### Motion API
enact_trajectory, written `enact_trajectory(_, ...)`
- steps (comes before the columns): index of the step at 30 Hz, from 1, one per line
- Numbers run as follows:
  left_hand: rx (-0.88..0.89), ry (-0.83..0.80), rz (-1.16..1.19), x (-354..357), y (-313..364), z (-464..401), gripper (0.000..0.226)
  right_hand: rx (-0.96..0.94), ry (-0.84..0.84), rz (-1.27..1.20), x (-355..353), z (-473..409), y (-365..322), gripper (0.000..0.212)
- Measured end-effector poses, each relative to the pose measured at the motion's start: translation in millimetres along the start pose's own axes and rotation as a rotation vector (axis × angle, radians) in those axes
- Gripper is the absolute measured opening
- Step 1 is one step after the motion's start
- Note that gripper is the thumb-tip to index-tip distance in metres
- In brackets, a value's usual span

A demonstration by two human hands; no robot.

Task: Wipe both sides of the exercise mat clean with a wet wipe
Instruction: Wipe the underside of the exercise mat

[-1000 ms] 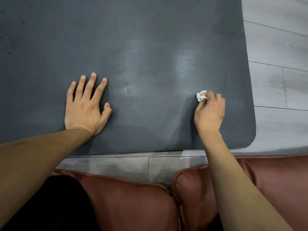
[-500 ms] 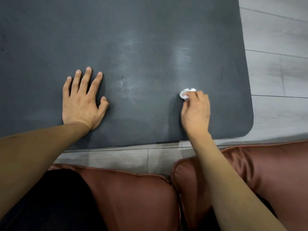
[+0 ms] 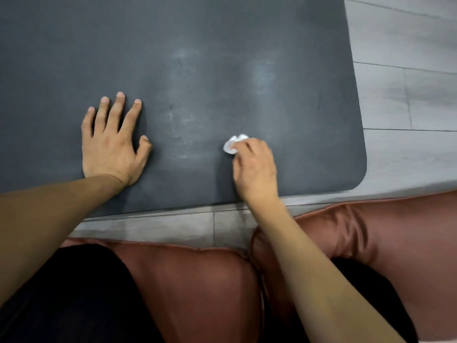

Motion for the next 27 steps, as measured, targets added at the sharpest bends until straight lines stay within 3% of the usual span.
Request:
enact_trajectory(3,-0.005,0.007,0.004,-1,1,2,0.07,0.337,0.034,0.123,-34,8,99,0.023)
enact_trajectory(6,0.012,-0.032,-0.004,0,1,0,0.071,0.491,0.082,0.096,-35,8,91,0.021)
enact_trajectory(12,0.022,-0.155,-0.007,-3,3,1,0.065,0.109,-0.146,-0.193,31,23,-94,0.022)
enact_trajectory(16,0.141,-0.302,-0.032,-18,25,30,0.07,-0.168,-0.181,-0.12,17,25,-82,0.021)
enact_trajectory(18,0.164,-0.375,-0.033,-21,33,56,0.078,-0.098,-0.136,0.01,3,19,-22,0.023)
enact_trajectory(22,0.095,-0.5,-0.02,-23,38,73,0.094,0.295,-0.149,0.247,-31,16,114,0.036)
enact_trajectory(25,0.062,-0.542,0.009,-23,39,72,0.099,0.493,-0.116,0.168,-36,17,93,0.029)
enact_trajectory(27,0.04,-0.549,0.024,-23,39,73,0.1,0.363,-0.204,0.096,-10,17,17,0.03)
Point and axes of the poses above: each hand's wrist, its own z-axis away from the middle knuckle, its own x-axis out of the palm, y = z × x, the point moved 7 cm from there along -z, towards the middle knuckle, and after that the axes turned 3 degrees about x, right-handed, at the moved point
